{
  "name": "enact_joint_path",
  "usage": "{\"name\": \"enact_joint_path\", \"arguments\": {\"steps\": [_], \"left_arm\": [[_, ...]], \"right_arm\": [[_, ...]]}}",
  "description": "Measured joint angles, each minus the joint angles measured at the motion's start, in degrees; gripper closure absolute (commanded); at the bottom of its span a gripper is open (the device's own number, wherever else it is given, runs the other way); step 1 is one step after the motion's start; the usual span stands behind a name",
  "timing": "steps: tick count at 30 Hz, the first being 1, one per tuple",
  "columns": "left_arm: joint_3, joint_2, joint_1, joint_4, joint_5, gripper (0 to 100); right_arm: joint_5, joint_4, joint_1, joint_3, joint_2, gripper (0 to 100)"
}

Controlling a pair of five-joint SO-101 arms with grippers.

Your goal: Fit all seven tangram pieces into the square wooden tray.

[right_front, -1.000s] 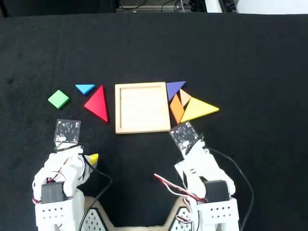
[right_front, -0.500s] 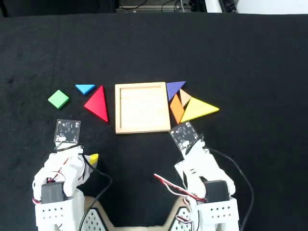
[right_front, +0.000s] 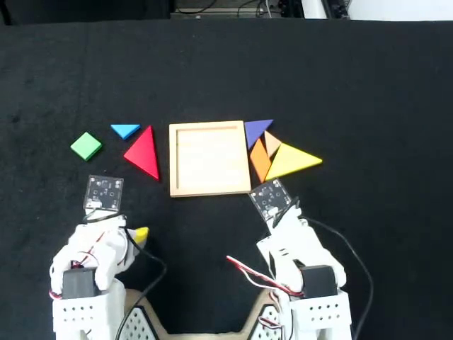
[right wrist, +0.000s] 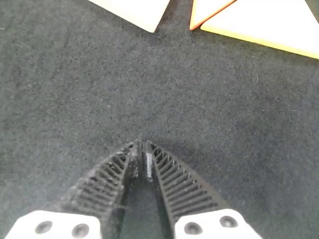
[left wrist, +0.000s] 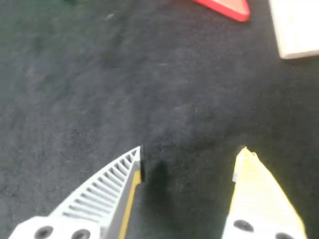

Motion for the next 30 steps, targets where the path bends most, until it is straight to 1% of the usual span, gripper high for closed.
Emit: {"name": "enact_joint_path", "arguments": {"steps": [11,14,15,18,22,24,27,30], "left_arm": [[0.0,0.0,8.88,0.0,0.0,71],[-0.18,-0.09,9.41,0.0,0.0,71],[-0.7,-0.09,8.97,0.0,0.0,71],[-0.88,-0.09,3.78,-0.35,0.09,71],[-0.88,-0.26,-1.67,-7.03,0.0,70],[-0.88,-0.26,-4.57,-8.7,0.0,70],[-0.88,-0.26,-5.36,-9.05,0.0,70],[-0.79,-0.26,-5.27,-10.55,0.0,71]], "right_arm": [[0.0,0.0,0.0,0.0,0.0,98.4],[0.0,0.0,0.0,0.0,0.0,98.4],[0.0,-0.26,0.0,0.0,0.0,98.4],[0.0,-4.22,0.0,0.0,0.0,98.4],[0.0,-11.08,0.62,0.0,0.0,98.3],[0.0,-15.47,1.58,0.0,0.0,98.2],[0.79,-21.8,2.73,0.0,0.0,92.1],[2.29,-23.91,3.6,-1.67,0.0,85.0]]}}
